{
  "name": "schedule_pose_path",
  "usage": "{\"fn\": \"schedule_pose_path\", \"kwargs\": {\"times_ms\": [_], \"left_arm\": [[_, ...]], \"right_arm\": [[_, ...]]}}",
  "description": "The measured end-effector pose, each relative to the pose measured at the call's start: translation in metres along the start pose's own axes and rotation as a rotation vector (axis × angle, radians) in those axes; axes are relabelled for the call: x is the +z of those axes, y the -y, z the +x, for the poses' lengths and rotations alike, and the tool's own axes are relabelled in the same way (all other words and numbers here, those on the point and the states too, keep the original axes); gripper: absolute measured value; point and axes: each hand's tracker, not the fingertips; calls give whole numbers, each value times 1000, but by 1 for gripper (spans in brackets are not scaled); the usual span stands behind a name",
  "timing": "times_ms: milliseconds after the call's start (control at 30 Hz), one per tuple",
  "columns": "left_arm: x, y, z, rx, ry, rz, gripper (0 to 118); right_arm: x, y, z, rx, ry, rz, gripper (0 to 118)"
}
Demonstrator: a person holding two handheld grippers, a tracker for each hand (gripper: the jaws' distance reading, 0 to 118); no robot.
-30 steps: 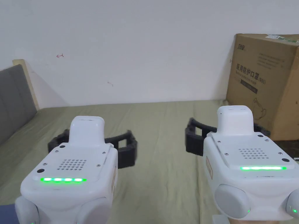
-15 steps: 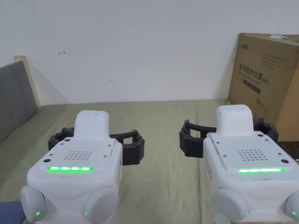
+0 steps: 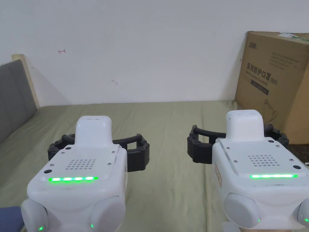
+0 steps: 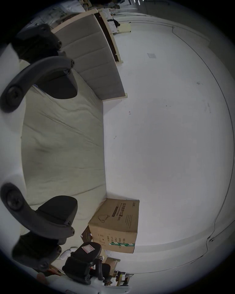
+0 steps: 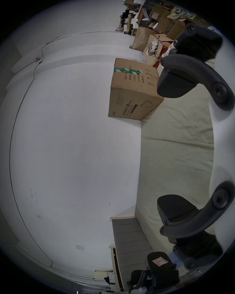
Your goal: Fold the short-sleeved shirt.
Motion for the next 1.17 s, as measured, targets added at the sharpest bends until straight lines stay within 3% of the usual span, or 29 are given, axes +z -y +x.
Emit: {"fn": "schedule_pose_path", "kwargs": {"times_ms": [533, 1167], "left_arm": [[1, -11, 7, -15, -95, -13, 118], [3, -10, 8, -44, -34, -36, 118]], "right_arm": [[0, 8, 6, -13, 21, -23, 118], [-2, 9, 4, -12, 7, -37, 118]]}}
